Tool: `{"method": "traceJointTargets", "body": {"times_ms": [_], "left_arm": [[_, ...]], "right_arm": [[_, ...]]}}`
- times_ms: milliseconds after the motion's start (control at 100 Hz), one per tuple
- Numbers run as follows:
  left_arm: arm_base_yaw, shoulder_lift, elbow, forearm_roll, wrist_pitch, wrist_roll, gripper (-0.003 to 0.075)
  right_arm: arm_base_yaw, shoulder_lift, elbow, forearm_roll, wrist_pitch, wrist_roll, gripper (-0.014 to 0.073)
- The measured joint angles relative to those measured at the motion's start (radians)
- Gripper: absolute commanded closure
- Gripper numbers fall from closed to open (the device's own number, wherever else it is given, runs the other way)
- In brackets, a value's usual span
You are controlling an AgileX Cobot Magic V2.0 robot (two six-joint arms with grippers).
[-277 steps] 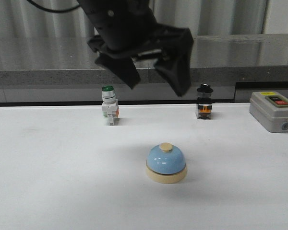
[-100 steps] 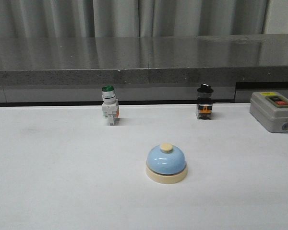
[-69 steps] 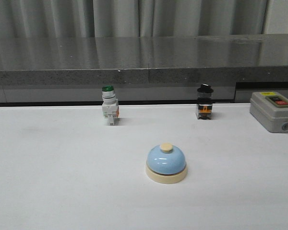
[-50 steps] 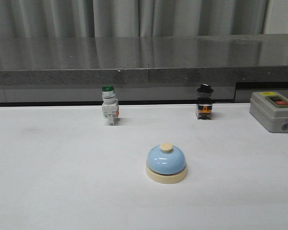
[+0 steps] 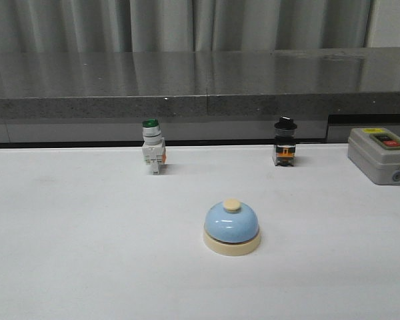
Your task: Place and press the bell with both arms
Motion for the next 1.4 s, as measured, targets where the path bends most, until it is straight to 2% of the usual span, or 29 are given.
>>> {"method": "traceJointTargets", "body": {"times_ms": [240,400,780,1400], "left_arm": [[0.068,-0.204,0.207,0.007,-0.004,-0.045,0.0741],[0.075,-0.234,0.290,0.015,-0.039,-0.065,0.0741],[0.078,-0.234,0.292,0.055,-0.152,-0.086,0.0741],[0.079,-0.234,0.292,0.057,-0.161,-0.088,0.0741]], "right_arm": [[0.000,0.000,0.000,0.000,0.000,0.000,0.0654],[0.000,0.000,0.000,0.000,0.000,0.000,0.0654],[0.000,0.000,0.000,0.000,0.000,0.000,0.0654],[0.000,0.000,0.000,0.000,0.000,0.000,0.0654]]}}
